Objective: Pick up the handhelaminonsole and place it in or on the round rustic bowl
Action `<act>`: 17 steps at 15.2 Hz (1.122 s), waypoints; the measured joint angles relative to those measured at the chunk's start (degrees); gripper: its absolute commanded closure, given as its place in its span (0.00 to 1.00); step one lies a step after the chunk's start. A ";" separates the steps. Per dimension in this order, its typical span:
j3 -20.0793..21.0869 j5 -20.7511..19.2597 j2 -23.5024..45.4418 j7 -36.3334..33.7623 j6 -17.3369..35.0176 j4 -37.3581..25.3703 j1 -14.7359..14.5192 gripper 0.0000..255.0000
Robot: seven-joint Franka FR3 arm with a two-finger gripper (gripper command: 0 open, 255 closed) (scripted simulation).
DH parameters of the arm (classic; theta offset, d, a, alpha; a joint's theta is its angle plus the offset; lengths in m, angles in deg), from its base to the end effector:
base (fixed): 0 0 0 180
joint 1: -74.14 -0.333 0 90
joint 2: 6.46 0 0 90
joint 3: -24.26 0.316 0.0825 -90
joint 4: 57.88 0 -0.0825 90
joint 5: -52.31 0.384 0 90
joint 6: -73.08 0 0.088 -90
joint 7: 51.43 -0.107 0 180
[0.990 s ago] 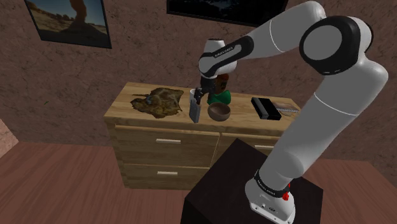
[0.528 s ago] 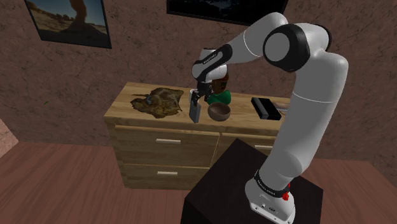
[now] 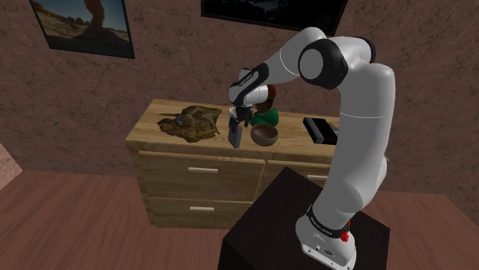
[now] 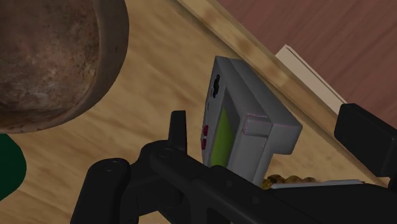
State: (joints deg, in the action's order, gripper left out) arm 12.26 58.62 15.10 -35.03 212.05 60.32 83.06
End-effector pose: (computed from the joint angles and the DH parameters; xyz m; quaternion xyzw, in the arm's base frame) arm 0.5531 -0.2085 0.2532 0.9973 -0.0740 -0.0022 0.0016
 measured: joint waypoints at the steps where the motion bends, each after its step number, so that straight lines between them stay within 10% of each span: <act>1: 0.12 0.17 0.53 0.03 0.57 0.06 0.01 0.00; 8: 0.28 0.51 1.54 0.36 1.60 0.07 0.23 0.00; 9: 0.28 0.51 1.54 0.36 1.61 0.07 0.24 1.00; 17: 0.28 0.52 1.53 0.36 1.61 0.06 0.24 1.00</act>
State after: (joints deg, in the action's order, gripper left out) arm 12.53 59.13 16.63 -34.67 213.66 60.38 83.30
